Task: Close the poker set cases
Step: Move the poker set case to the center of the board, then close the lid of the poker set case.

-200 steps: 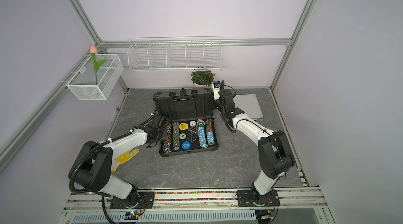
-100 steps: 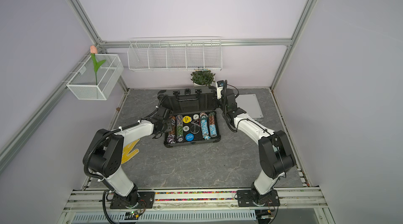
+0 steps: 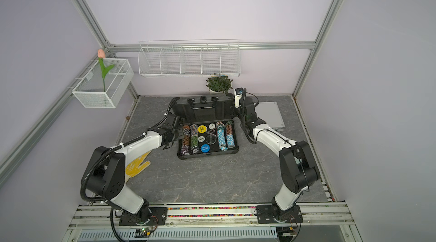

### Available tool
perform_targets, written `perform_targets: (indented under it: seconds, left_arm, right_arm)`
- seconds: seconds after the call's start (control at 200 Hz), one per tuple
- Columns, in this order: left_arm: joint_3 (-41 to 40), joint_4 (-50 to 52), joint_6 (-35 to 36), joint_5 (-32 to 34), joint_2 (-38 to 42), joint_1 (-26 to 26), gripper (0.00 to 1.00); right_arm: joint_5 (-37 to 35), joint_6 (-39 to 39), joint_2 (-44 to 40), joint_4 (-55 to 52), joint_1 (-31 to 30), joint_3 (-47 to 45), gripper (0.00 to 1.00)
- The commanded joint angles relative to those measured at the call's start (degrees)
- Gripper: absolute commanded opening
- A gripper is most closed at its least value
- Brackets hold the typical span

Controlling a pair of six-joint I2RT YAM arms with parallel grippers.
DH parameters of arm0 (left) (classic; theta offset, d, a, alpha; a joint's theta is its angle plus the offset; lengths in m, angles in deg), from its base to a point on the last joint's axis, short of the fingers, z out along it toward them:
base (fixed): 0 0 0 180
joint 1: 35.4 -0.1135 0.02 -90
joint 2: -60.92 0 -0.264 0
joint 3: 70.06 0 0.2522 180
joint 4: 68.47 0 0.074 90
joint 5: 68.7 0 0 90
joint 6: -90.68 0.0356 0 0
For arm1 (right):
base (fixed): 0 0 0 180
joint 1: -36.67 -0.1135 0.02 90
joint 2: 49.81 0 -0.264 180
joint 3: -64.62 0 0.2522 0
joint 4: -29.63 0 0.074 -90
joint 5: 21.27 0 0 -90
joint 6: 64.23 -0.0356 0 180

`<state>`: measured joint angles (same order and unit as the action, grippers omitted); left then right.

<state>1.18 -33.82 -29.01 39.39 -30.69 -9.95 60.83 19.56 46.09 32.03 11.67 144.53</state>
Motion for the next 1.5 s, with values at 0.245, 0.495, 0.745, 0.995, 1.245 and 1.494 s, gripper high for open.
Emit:
perform_targets:
  seconds: [0.245,0.495,0.745,0.995,1.245,1.494]
  left_arm:
    - [-4.6,3.6,-0.6,2.4,10.9,0.0,0.37]
    - [-7.7,3.1,-2.9,1.3,14.3,0.0,0.38]
    - [-9.1,2.7,-4.1,0.6,14.7,0.0,0.35]
    - [-9.7,4.2,-4.2,1.6,16.6,0.0,0.34]
    - [-10.4,9.4,-3.6,5.6,21.8,-0.1,0.39]
    - [-11.0,12.2,-0.9,6.9,27.5,-0.1,0.44]
  right_arm:
    - [3.3,-2.3,-3.4,0.5,-1.5,-7.0,0.13]
    - [3.4,-5.7,-8.0,4.3,-2.3,-15.4,0.16]
    - [3.7,-10.0,-12.6,6.0,-3.5,-23.6,0.3]
    - [4.6,-13.3,-13.9,8.4,-5.8,-27.5,0.5]
    - [5.2,-14.6,-13.9,11.0,-6.5,-30.9,0.61]
    - [4.2,-15.6,-14.5,12.2,-6.6,-34.1,0.62]
